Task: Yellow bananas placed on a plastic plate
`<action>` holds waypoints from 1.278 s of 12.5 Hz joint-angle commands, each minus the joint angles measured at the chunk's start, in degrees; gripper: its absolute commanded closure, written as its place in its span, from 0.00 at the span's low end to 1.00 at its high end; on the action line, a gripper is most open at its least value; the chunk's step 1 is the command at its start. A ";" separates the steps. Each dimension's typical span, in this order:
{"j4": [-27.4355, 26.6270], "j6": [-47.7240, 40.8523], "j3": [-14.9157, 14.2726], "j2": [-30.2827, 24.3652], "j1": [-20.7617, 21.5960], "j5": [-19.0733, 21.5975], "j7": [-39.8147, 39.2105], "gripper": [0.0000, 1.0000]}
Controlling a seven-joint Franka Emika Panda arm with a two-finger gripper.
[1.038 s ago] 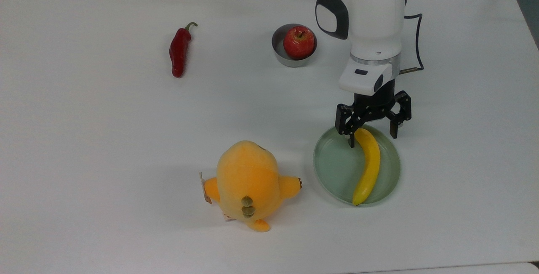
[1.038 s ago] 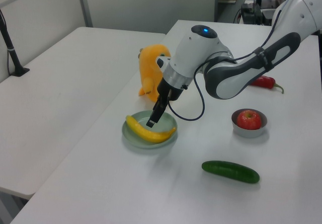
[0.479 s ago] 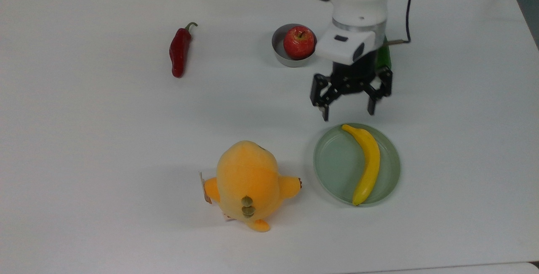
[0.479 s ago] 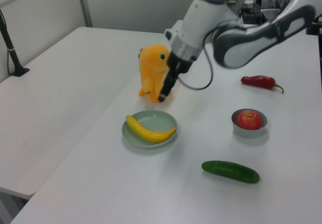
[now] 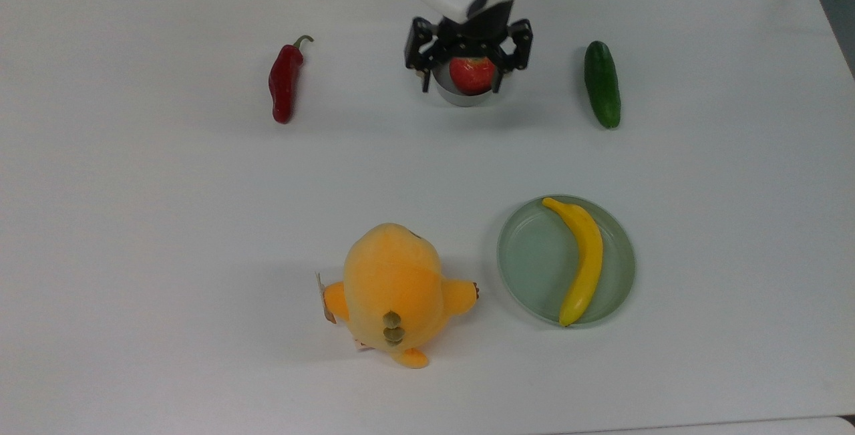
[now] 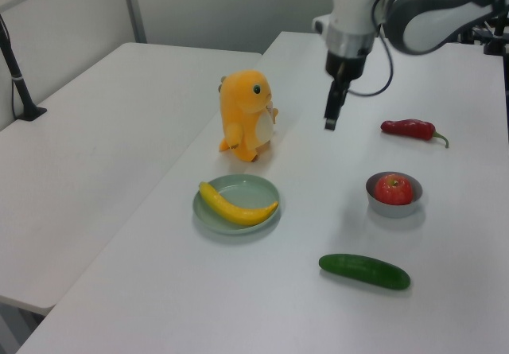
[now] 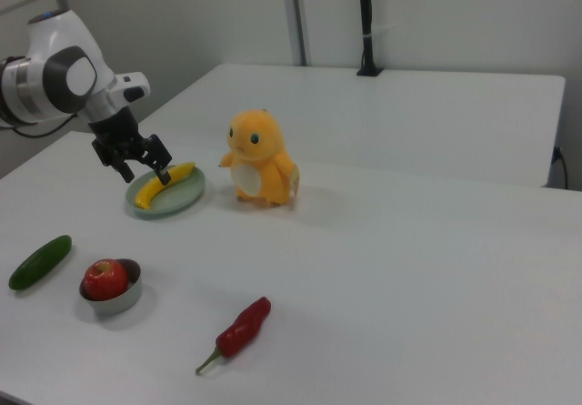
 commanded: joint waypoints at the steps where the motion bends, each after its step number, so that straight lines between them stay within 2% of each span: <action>1: -5.69 -3.83 -2.82 -7.60 -1.56 1.08 -0.94 0.00; 2: -5.60 -4.02 -4.58 -7.79 -1.56 2.04 -0.86 0.00; 4: -5.25 -4.02 -6.18 -7.26 -2.43 4.85 -1.03 0.00; 6: -3.86 -3.41 -6.18 -5.52 -3.84 5.21 -0.94 0.00; 8: -1.91 -3.32 -6.18 -3.31 -4.98 8.89 -1.55 0.00; 16: -2.17 -3.14 -6.10 -2.60 -4.46 9.17 -2.52 0.00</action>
